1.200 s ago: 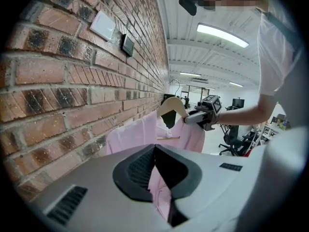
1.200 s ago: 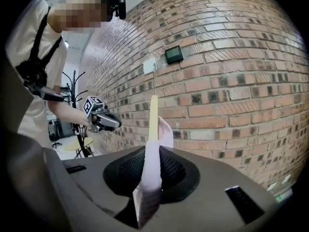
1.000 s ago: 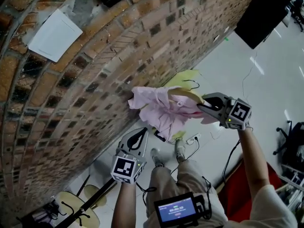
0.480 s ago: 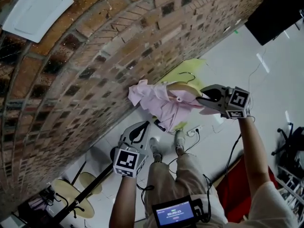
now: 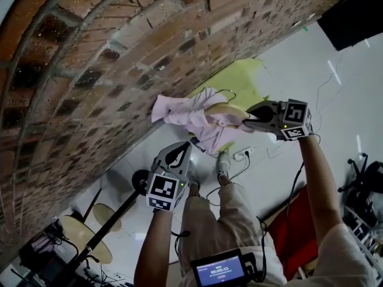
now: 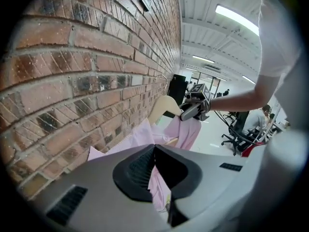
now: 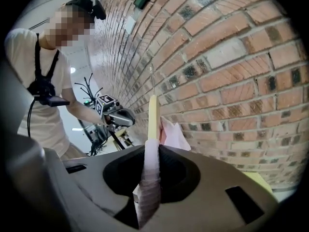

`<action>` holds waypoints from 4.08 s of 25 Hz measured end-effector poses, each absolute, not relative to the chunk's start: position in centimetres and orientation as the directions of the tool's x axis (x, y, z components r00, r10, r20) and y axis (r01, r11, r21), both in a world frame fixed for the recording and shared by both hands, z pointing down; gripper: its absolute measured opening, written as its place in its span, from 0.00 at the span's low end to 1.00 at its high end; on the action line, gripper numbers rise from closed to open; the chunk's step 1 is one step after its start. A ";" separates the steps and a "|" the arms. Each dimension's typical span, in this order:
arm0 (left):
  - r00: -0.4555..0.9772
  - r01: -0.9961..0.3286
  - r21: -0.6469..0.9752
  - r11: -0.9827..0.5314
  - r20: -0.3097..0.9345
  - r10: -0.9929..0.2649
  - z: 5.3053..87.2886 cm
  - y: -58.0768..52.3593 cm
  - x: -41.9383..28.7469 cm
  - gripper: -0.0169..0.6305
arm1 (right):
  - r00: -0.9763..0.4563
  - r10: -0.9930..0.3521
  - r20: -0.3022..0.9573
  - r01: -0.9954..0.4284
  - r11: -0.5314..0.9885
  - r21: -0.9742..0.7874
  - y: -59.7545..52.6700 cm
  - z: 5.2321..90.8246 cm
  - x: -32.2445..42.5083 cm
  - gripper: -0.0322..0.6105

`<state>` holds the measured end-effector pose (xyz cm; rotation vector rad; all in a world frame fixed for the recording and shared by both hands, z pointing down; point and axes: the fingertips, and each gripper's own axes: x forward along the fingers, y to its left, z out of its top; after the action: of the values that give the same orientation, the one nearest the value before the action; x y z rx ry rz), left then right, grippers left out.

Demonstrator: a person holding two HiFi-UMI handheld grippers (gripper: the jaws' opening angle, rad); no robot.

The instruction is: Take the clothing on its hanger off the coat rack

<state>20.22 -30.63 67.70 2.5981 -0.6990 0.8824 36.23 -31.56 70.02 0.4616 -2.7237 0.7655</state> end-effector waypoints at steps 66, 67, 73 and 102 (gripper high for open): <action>0.592 -0.566 0.161 -0.809 0.762 -0.262 103.2 -36.5 24.2 0.05 | -0.738 -0.464 0.490 -0.646 0.274 -0.713 -38.7 116.9 40.3 0.13; 0.591 -0.564 0.162 -0.810 0.764 -0.259 103.3 -36.5 24.3 0.05 | -0.726 -0.462 0.510 -0.663 0.272 -0.698 -38.7 117.5 40.6 0.13; 0.593 -0.544 0.157 -0.825 0.767 -0.245 103.7 -36.3 25.0 0.05 | -0.627 -0.459 0.630 -0.770 0.244 -0.589 -38.7 121.2 42.1 0.15; 0.642 -0.698 0.116 -0.707 0.539 -0.545 63.3 -21.0 13.0 0.05 | -0.296 -0.773 0.561 -0.951 0.182 -0.251 -22.7 72.3 35.6 0.33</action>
<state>12.95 -20.99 63.33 2.5501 -0.9952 0.6870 35.64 -22.65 72.34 1.6398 -2.1557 0.8173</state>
